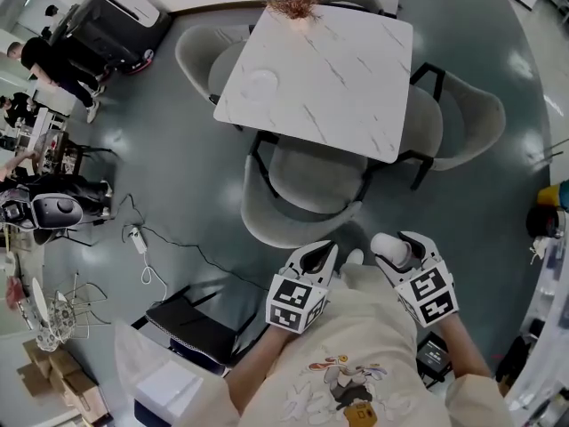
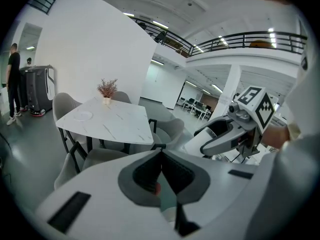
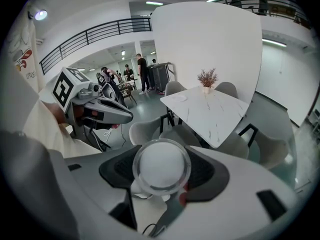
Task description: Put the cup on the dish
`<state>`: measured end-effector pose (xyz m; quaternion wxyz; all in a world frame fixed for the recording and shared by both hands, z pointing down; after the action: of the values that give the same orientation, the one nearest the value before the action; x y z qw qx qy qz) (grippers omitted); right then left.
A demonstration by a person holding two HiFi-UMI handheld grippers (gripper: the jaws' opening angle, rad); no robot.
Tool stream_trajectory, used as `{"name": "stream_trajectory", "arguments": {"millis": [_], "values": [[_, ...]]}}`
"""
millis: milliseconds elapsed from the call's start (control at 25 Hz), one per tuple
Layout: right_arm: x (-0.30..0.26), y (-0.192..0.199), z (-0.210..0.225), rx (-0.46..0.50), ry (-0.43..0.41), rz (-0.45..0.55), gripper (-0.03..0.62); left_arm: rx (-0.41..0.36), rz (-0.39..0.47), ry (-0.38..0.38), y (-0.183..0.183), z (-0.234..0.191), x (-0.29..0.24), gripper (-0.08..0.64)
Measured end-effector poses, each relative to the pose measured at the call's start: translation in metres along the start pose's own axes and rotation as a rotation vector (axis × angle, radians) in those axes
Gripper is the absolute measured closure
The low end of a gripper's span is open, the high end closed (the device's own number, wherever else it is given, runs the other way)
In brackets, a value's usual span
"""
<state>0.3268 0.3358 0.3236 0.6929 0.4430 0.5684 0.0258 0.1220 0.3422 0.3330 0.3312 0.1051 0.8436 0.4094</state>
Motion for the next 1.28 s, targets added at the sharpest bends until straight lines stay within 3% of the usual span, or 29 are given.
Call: {"name": "stream_trajectory", "arguments": {"millis": [480,680,880,1080,1280], "values": [[-0.019,-0.003,0.030,-0.006,-0.036,-0.006,0.324,0.102,-0.044,-0.043,0.005,-0.005,-0.014,0.555],[-0.039,-0.025,0.036,-0.001,-0.010,-0.011,0.324,0.129,-0.026,-0.010,-0.009,-0.037,-0.031,0.555],[-0.053,-0.057,0.041,0.022,0.006,-0.017,0.324,0.092,0.010,0.021,-0.044,-0.071,-0.044,0.555],[-0.077,-0.085,0.044,0.023,0.026,-0.031,0.324,0.122,0.053,0.029,-0.065,-0.112,-0.041,0.555],[-0.104,-0.105,0.052,0.046,0.022,-0.046,0.324,0.134,0.034,0.022,-0.072,-0.142,-0.044,0.555]]}}
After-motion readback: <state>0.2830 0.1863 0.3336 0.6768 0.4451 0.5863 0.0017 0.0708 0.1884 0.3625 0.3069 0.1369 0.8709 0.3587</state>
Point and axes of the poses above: the fingertips, and each gripper's own axes: x backward along the fingers, z to its right, y out of its underside, the point moved 8 cm from there along x, backward along the fingers, and after that the axes turned 12 degrees about y, right-handed, at the moved point
